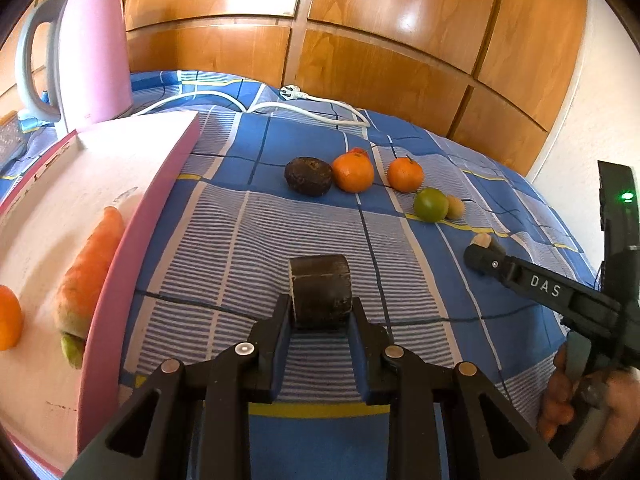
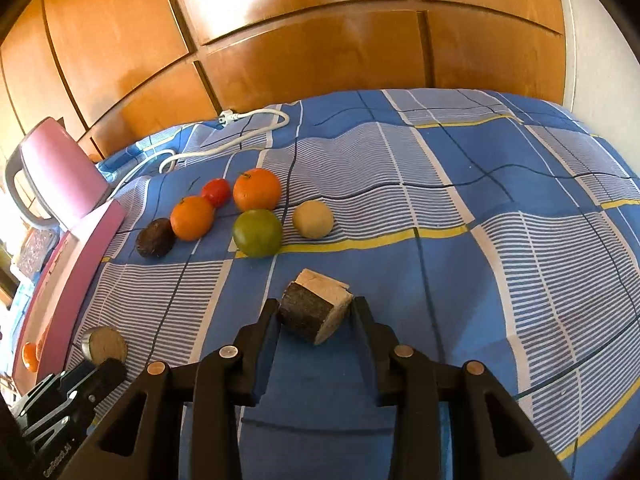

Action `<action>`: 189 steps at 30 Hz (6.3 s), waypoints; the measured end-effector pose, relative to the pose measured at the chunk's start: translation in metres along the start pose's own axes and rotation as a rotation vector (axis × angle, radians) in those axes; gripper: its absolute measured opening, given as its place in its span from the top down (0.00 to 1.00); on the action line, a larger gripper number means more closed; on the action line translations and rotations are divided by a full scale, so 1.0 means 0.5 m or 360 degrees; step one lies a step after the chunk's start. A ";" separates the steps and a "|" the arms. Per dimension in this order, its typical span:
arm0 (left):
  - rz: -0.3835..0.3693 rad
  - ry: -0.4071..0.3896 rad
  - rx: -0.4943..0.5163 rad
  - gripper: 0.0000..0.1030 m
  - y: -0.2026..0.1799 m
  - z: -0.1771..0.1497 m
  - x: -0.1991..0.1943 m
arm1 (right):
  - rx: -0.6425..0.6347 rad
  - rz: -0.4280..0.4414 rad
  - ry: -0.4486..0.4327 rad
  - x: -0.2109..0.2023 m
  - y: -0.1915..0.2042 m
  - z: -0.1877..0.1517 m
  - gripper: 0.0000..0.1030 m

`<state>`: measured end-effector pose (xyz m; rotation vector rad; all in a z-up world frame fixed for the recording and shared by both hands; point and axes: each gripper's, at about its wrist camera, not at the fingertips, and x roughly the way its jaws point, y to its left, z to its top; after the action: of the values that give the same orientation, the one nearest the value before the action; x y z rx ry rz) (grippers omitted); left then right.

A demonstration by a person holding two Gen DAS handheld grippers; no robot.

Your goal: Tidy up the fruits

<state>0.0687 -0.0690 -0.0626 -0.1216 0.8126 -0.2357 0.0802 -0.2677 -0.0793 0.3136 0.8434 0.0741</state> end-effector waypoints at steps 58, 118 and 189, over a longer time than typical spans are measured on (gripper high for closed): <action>0.0152 0.0011 0.0116 0.74 -0.023 -0.022 -0.023 | -0.0219 0.0032 0.0002 -0.053 0.082 -0.069 0.83; 0.0168 -0.0201 -0.0042 0.74 0.041 0.006 -0.166 | -0.0250 0.0400 0.0069 -0.113 0.223 -0.021 0.62; 0.0313 -0.0152 -0.0107 0.57 0.122 0.036 -0.176 | -0.0100 0.0228 0.0127 -0.068 0.218 -0.021 0.48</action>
<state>0.0331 0.0125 -0.0003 -0.1142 0.7320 -0.0165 0.0561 -0.1680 -0.0283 0.3131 0.8948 0.2477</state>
